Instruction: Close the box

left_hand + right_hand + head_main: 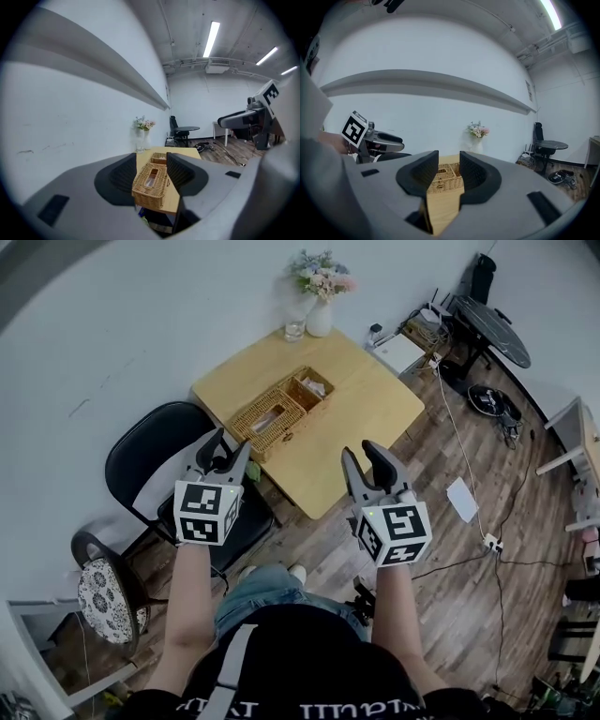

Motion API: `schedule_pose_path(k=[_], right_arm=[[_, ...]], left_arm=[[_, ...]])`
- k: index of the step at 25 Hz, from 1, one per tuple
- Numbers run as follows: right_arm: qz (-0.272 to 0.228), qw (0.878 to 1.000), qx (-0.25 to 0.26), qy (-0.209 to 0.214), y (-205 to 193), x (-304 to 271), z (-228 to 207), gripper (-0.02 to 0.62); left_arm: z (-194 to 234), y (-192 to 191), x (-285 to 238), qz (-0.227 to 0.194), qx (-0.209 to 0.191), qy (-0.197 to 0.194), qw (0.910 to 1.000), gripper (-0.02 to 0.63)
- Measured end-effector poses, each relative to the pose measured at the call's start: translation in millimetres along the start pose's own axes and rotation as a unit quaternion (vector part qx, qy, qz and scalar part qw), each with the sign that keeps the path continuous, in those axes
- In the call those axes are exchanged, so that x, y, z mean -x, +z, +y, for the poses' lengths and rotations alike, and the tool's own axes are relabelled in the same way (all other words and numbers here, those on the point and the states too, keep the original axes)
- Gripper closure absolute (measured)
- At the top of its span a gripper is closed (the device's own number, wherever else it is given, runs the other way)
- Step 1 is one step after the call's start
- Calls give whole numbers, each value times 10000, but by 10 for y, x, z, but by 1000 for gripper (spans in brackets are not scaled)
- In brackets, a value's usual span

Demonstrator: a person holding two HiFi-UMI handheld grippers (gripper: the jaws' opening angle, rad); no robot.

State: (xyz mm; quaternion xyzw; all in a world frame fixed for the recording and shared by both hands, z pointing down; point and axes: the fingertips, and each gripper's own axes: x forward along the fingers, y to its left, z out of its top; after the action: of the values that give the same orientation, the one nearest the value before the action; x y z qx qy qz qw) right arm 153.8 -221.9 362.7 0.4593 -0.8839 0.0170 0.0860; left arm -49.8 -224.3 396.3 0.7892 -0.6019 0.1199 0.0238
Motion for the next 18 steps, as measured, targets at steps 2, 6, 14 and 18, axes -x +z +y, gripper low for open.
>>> schedule_pose_path(k=[2,6,14,18], right_arm=[[-109,9999,27,-41,86,-4,37,446],[-297,9994,62,-160,232,19,103,449],[-499,9970,218,-554,479,56,241,509],[-738,9941,334,-726,635,96,290,569]], left_arm=[[81,158,67,-257,-48,78,9996,419],[175,411,163,-602,-168,-4,9980,419],[401,701,300,-996,-129,-175,9948,419],[541,850,374,-1292,-105,-5,9916,517]])
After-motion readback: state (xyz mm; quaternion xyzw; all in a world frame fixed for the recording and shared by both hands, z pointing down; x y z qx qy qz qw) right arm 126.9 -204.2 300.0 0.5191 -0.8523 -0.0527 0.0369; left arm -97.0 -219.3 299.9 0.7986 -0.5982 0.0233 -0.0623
